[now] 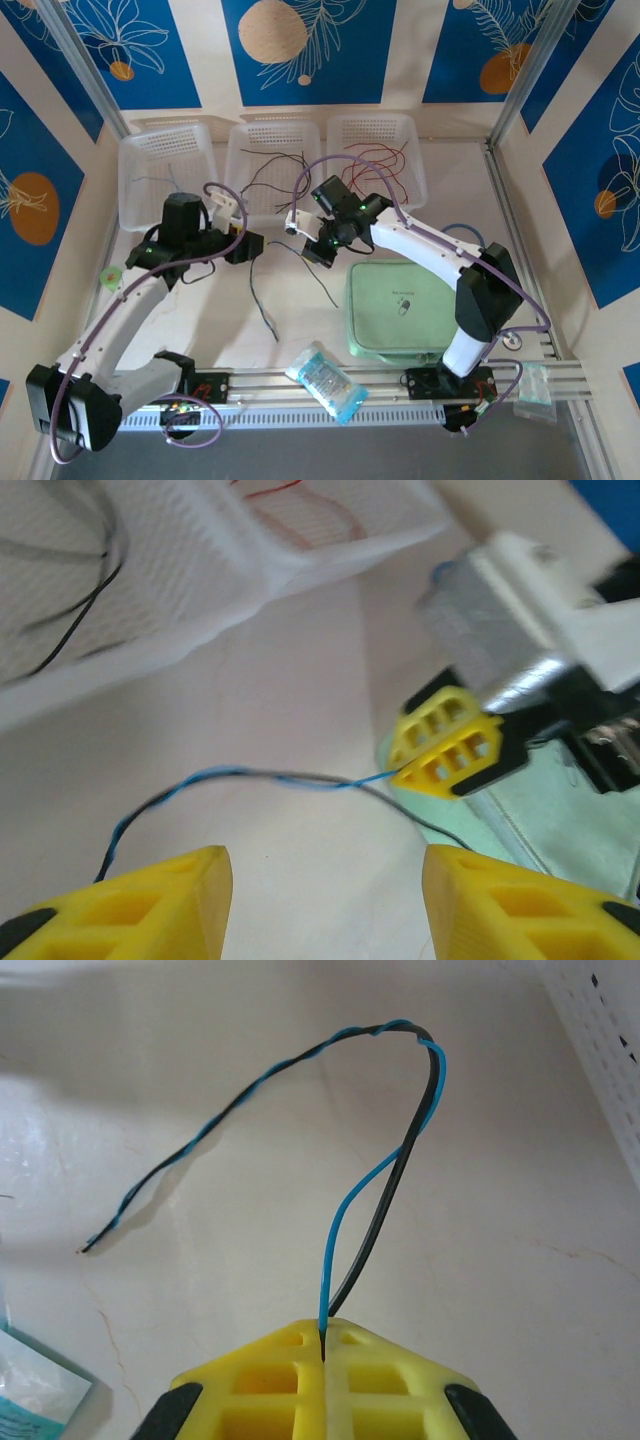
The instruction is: Untangle the cables
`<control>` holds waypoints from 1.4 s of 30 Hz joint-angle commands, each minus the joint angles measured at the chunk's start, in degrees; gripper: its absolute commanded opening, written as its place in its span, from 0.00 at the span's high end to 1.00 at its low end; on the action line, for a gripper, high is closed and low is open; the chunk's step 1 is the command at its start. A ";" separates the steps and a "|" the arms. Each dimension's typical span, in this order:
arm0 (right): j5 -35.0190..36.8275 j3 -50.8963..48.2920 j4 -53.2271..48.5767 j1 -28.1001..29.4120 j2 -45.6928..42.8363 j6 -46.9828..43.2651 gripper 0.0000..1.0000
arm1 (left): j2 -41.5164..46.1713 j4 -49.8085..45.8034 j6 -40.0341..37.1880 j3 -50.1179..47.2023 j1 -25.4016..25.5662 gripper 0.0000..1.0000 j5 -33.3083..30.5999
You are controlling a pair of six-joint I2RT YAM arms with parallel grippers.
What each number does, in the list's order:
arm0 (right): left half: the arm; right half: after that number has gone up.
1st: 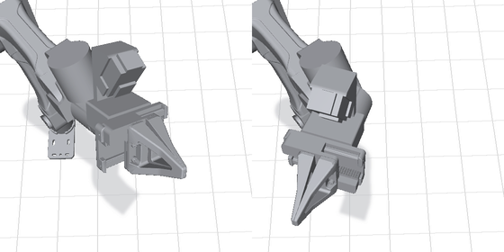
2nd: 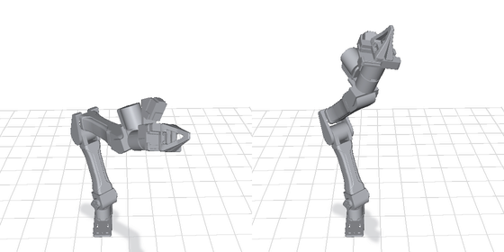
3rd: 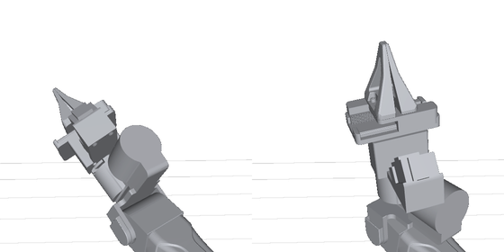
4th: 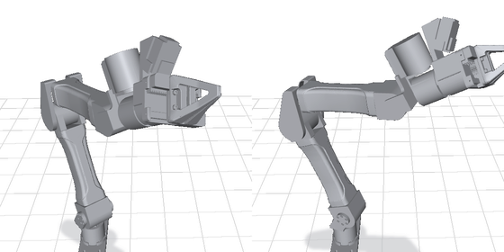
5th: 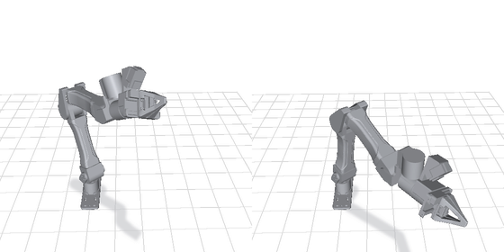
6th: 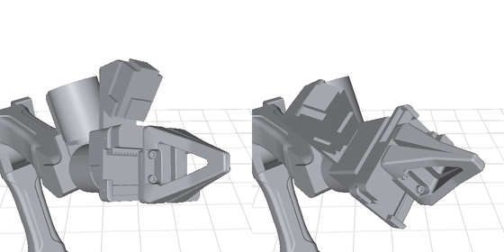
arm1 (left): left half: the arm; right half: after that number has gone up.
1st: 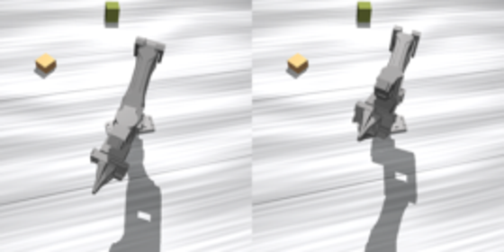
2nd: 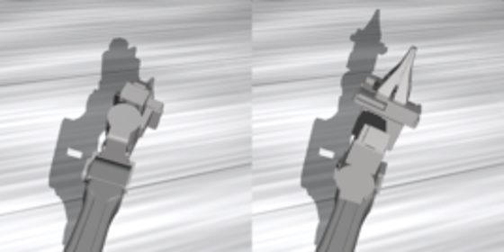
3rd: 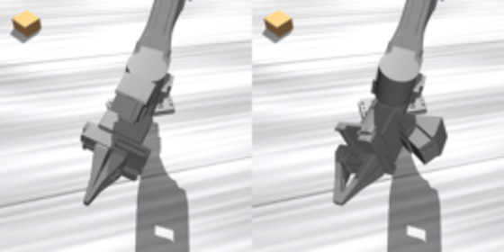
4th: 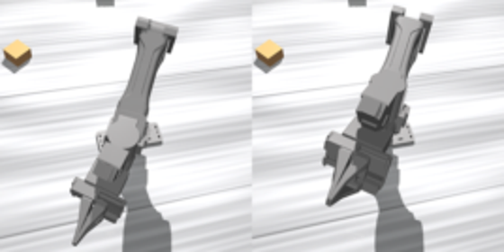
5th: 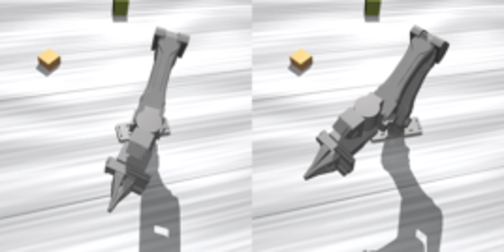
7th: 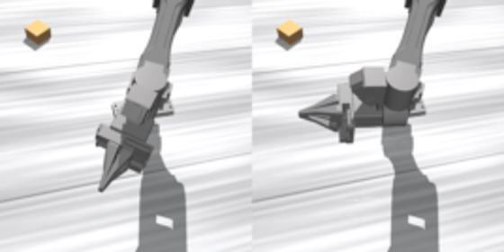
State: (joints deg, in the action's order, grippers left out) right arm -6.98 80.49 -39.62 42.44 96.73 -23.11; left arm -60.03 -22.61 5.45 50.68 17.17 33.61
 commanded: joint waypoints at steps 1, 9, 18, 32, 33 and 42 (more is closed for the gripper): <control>-4.29 0.63 0.30 -0.51 -2.44 -1.76 1.00 | 2.27 14.07 -7.74 -6.28 0.54 0.48 10.61; -7.46 0.99 -1.07 -0.60 -3.70 -6.13 1.00 | 1.52 19.09 -21.45 -10.66 0.67 0.39 18.63; -8.29 1.68 -0.85 -0.25 -4.07 -9.42 1.00 | -2.50 21.14 -25.53 -10.79 1.85 0.41 20.07; -10.68 2.13 0.73 0.54 -5.28 -9.97 1.00 | -7.13 23.93 -26.34 -9.34 5.22 0.59 16.79; -10.73 2.19 0.55 0.59 -5.23 -10.02 1.00 | -7.20 24.44 -26.01 -9.37 5.33 0.60 16.51; -10.44 2.27 0.55 0.89 -5.71 -10.05 1.00 | -8.21 26.15 -23.80 -8.33 6.03 0.76 14.51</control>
State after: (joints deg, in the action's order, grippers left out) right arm -15.51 80.88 -38.48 42.96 92.77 -32.21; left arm -67.70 1.91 -18.59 40.32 22.50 48.80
